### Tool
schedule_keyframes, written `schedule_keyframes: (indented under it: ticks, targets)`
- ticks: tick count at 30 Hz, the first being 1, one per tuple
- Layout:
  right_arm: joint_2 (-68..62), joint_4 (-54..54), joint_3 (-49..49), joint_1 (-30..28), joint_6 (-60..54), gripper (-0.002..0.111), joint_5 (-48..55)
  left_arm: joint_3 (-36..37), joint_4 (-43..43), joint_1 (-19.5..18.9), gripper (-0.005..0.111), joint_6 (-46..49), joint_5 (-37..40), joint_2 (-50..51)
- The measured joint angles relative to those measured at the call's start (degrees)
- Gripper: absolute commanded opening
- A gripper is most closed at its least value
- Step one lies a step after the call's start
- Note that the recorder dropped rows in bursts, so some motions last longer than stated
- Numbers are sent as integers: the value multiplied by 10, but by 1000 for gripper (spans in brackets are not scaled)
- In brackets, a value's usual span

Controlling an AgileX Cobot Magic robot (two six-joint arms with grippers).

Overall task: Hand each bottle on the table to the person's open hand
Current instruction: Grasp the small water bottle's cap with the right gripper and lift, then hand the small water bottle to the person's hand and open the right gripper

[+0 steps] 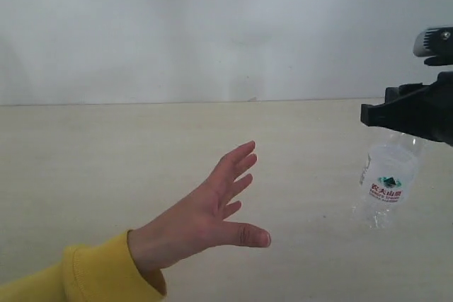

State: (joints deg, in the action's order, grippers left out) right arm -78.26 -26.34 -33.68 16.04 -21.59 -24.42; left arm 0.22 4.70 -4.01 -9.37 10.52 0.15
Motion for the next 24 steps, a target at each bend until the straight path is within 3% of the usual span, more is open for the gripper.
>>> schedule_keyframes:
  ticks: [9, 16, 24]
  targets:
    - [145, 12, -24, 103, -8, 0, 154, 0, 0, 0, 4, 0, 0, 0]
    - [132, 14, -28, 201, -9, 0, 147, 0, 0, 0, 4, 0, 0, 0]
    - [78, 14, -80, 272, -8, 0, 129, 0, 0, 0, 4, 0, 0, 0]
